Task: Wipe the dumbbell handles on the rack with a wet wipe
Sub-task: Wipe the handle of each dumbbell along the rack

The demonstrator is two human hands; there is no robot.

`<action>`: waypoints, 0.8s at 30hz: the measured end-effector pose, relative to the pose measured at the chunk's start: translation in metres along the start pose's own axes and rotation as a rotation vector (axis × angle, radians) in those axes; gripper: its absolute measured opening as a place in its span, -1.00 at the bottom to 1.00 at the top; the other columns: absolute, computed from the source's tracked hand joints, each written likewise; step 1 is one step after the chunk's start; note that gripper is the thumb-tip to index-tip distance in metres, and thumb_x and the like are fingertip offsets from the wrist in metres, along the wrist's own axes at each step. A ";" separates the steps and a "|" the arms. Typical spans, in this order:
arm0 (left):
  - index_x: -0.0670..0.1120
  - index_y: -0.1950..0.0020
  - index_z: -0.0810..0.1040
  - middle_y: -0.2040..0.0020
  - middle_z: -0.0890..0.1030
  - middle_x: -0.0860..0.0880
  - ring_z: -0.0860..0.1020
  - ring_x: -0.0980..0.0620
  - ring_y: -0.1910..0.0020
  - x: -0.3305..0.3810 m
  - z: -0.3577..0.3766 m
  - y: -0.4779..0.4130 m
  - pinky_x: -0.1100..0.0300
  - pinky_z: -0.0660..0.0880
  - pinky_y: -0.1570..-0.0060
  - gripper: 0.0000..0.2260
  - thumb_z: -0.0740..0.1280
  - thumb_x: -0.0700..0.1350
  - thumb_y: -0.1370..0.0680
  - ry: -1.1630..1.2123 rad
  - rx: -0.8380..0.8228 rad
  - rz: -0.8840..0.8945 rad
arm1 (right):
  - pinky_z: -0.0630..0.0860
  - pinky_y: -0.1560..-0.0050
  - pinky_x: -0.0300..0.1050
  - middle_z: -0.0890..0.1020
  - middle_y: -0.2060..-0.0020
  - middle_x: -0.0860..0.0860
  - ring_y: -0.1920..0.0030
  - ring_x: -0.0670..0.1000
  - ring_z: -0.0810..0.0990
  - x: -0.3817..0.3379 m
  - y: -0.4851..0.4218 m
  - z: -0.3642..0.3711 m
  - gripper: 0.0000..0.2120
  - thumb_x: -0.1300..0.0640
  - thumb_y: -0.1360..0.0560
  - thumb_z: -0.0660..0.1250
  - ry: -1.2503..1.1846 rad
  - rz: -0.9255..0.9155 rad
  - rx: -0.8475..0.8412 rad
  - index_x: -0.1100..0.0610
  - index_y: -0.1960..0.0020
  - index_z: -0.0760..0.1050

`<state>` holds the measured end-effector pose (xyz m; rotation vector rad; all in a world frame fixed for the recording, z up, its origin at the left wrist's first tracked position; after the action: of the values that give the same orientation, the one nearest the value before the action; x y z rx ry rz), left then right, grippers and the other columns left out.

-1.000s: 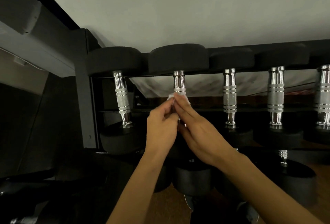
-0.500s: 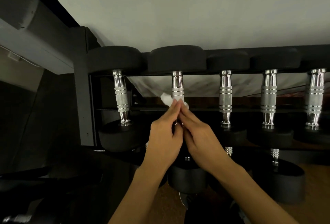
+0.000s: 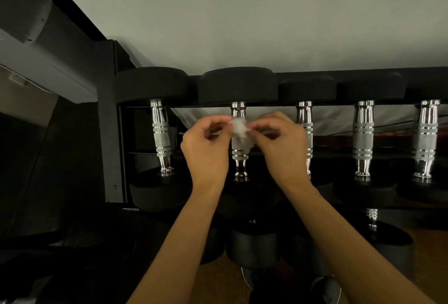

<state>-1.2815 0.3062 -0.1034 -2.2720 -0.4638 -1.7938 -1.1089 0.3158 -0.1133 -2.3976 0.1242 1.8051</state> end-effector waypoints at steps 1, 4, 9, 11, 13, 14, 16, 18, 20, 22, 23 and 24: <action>-0.04 0.10 0.67 0.14 0.69 0.00 0.66 0.10 0.13 0.001 0.003 -0.001 0.23 0.58 0.04 -0.83 0.43 -0.32 -0.45 -0.041 0.018 0.032 | 0.51 0.10 -0.38 0.65 0.16 0.00 0.16 -0.14 0.63 0.003 -0.006 0.001 -0.89 0.33 -0.40 0.47 -0.005 0.015 0.040 0.17 0.11 0.68; -0.09 0.05 0.68 0.06 0.63 0.02 0.61 0.18 0.09 0.001 0.016 0.001 0.37 0.51 0.04 -0.83 0.38 -0.32 -0.49 -0.231 -0.018 0.139 | 0.52 0.10 -0.35 0.66 0.16 0.01 0.16 -0.13 0.63 0.014 -0.011 0.009 -0.89 0.34 -0.43 0.43 0.003 0.048 0.070 0.17 0.10 0.66; -0.12 0.17 0.67 0.11 0.61 0.03 0.56 0.19 0.17 -0.003 0.023 0.005 0.49 0.43 0.10 -0.84 0.39 -0.37 -0.43 -0.468 -0.223 0.232 | 0.56 0.10 -0.24 0.67 0.18 -0.02 0.18 -0.10 0.64 0.030 0.019 0.015 -0.88 0.32 -0.42 0.46 0.178 0.027 -0.142 0.14 0.10 0.67; -0.10 0.22 0.65 0.15 0.61 0.04 0.53 0.21 0.24 -0.013 0.024 0.013 0.49 0.43 0.13 -0.80 0.38 -0.39 -0.40 -0.571 -0.333 0.204 | 0.57 0.08 -0.15 0.68 0.19 -0.02 0.18 -0.08 0.64 0.034 0.034 0.019 -0.86 0.34 -0.39 0.47 0.228 0.015 -0.252 0.13 0.12 0.68; -0.06 0.28 0.64 0.23 0.60 0.05 0.49 0.22 0.31 -0.031 0.022 0.023 0.36 0.49 0.16 -0.78 0.36 -0.37 -0.37 -0.692 -0.438 0.134 | 0.57 0.05 -0.13 0.69 0.20 -0.03 0.16 -0.05 0.64 0.039 0.041 0.024 -0.83 0.34 -0.38 0.47 0.306 0.030 -0.339 0.09 0.14 0.70; -0.04 0.31 0.63 0.26 0.60 0.05 0.49 0.21 0.32 -0.038 0.020 0.027 0.27 0.51 0.15 -0.78 0.35 -0.36 -0.36 -0.731 -0.473 0.093 | 0.56 0.04 -0.13 0.69 0.21 -0.04 0.14 -0.04 0.63 0.042 0.041 0.027 -0.82 0.33 -0.38 0.47 0.349 0.044 -0.380 0.07 0.15 0.70; -0.04 0.30 0.64 0.26 0.61 0.05 0.49 0.21 0.31 -0.042 0.016 0.032 0.29 0.49 0.17 -0.77 0.35 -0.37 -0.37 -0.740 -0.499 0.062 | 0.53 0.04 -0.17 0.67 0.20 -0.06 0.11 -0.03 0.60 0.039 0.043 0.030 -0.81 0.31 -0.39 0.45 0.419 0.033 -0.442 0.04 0.15 0.70; -0.07 0.24 0.64 0.22 0.59 0.05 0.50 0.21 0.30 -0.030 0.011 0.034 0.40 0.45 0.19 -0.78 0.36 -0.39 -0.37 -0.713 -0.460 0.109 | 0.47 0.07 -0.26 0.66 0.19 -0.07 0.09 -0.05 0.56 0.026 0.045 0.031 -0.83 0.30 -0.41 0.44 0.431 -0.015 -0.443 0.04 0.13 0.68; -0.07 0.10 0.63 0.13 0.57 0.05 0.53 0.18 0.28 -0.015 -0.003 0.036 0.47 0.43 0.19 -0.72 0.36 -0.43 -0.38 -0.637 -0.379 0.126 | 0.42 0.10 -0.39 0.63 0.20 -0.14 0.11 -0.14 0.54 0.012 0.047 0.023 -0.84 0.29 -0.43 0.45 0.350 -0.017 -0.380 0.06 0.08 0.66; -0.04 -0.05 0.62 0.07 0.54 0.07 0.56 0.15 0.24 -0.002 -0.022 0.039 0.47 0.42 0.21 -0.64 0.35 -0.44 -0.41 -0.564 -0.306 0.122 | 0.42 0.11 -0.44 0.55 0.20 -0.21 0.14 -0.21 0.51 0.001 0.049 0.017 -0.81 0.29 -0.45 0.43 0.293 -0.014 -0.321 0.05 0.01 0.63; -0.02 -0.09 0.61 0.05 0.54 0.08 0.56 0.15 0.21 0.005 -0.030 0.040 0.45 0.44 0.20 -0.62 0.34 -0.44 -0.42 -0.538 -0.285 0.122 | 0.41 0.09 -0.46 0.51 0.20 -0.24 0.13 -0.23 0.49 -0.005 0.049 0.019 -0.77 0.29 -0.46 0.41 0.298 -0.027 -0.326 0.03 -0.03 0.61; 0.01 -0.10 0.61 0.05 0.55 0.10 0.57 0.16 0.17 0.010 -0.039 0.042 0.42 0.47 0.19 -0.61 0.35 -0.42 -0.44 -0.521 -0.264 0.124 | 0.39 0.07 -0.48 0.46 0.18 -0.26 0.12 -0.26 0.47 -0.010 0.051 0.025 -0.75 0.29 -0.47 0.39 0.308 -0.047 -0.355 0.03 -0.08 0.60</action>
<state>-1.2992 0.2543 -0.0827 -2.8839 -0.1604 -1.2523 -1.1431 0.2691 -0.1132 -2.8815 -0.2410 1.5317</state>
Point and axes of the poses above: each hand's wrist, its own y-axis away from the middle knuckle, its own z-axis out of the palm, x = y × z, the point moved 9 cm from there along -y, towards the middle knuckle
